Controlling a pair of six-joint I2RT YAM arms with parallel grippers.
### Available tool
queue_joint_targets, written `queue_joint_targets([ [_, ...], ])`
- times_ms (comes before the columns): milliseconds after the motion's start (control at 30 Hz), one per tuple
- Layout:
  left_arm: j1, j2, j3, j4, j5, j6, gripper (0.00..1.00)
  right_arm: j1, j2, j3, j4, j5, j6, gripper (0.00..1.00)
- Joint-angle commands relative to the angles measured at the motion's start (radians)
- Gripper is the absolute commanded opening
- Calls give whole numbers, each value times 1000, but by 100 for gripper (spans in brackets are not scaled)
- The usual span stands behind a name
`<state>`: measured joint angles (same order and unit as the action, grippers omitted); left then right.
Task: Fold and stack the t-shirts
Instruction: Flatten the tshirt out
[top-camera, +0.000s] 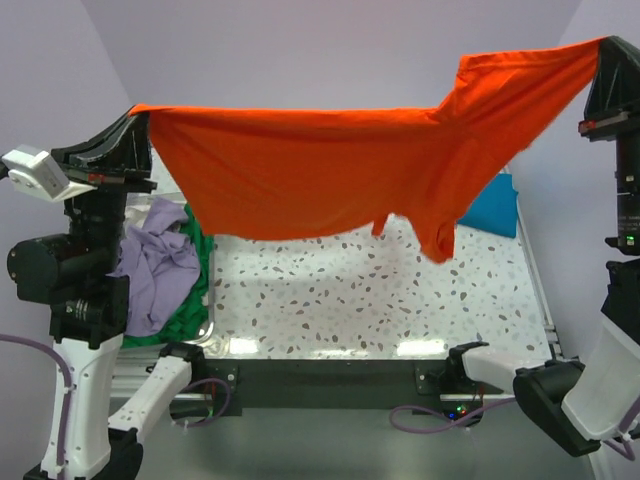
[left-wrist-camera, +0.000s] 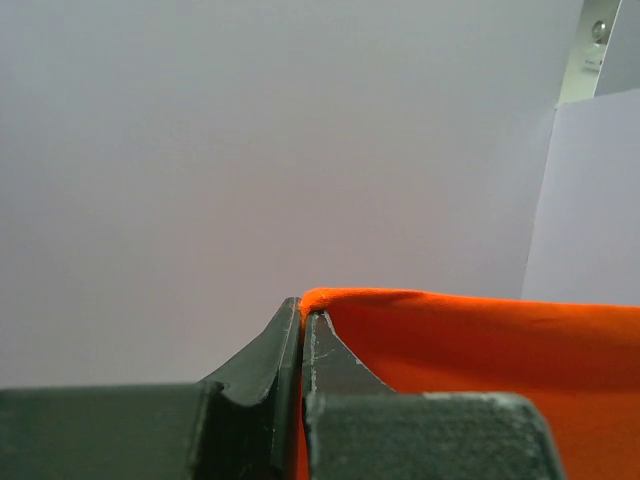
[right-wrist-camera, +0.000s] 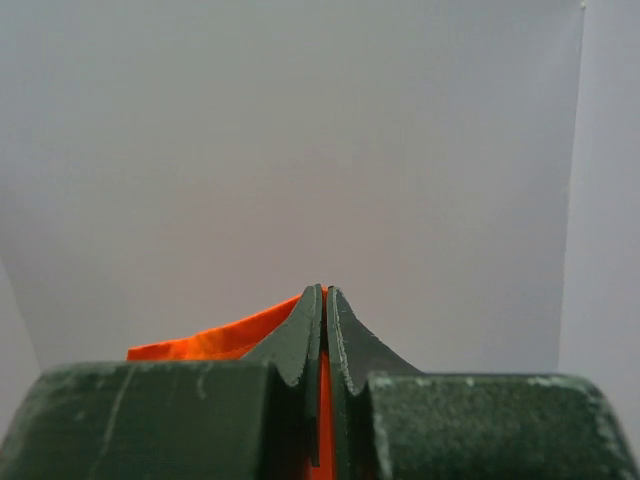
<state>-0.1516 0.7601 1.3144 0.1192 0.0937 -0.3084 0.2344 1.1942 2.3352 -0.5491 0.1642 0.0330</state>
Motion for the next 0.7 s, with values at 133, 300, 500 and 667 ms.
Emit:
queue_joint_targets([
  [133,1,177,11,76,29,5,0,-4,103,-31,90,20,-65,0],
  [300,1,411,-21,143,15,-23,0,-4,229,-205,199,98,-70,0],
  [500,3,747,-2,241,23,-55,0,-46,517,-312,319,147,-67,0],
  [667,3,1086,132,260,58,-70,47,-86,827,-153,284,186,-64,9],
])
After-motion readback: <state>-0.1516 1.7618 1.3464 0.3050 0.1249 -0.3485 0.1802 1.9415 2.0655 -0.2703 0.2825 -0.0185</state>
